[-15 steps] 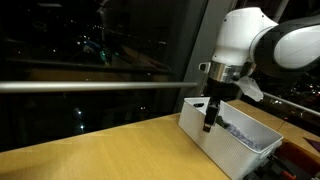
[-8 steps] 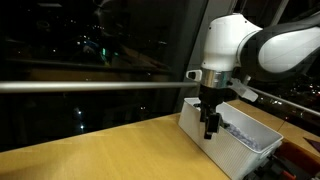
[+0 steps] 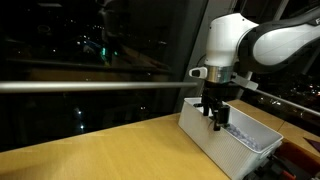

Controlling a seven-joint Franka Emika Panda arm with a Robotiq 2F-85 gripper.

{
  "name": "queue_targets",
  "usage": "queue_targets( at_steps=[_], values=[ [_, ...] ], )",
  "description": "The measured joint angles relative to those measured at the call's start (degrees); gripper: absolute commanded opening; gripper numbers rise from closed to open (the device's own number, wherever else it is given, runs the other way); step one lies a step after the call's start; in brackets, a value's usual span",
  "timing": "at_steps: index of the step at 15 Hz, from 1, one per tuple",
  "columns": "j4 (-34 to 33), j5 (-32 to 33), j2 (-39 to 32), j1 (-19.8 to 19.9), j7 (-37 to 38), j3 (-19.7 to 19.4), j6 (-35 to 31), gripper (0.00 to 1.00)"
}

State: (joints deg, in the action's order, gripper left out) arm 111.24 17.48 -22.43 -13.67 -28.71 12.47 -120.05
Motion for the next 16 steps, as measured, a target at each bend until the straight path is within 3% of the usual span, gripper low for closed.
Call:
queue_targets(
  at_steps=[16],
  values=[
    [-7.48,2.34,-9.94,2.32,-13.39,-1.14,1.47,1.00]
  ],
)
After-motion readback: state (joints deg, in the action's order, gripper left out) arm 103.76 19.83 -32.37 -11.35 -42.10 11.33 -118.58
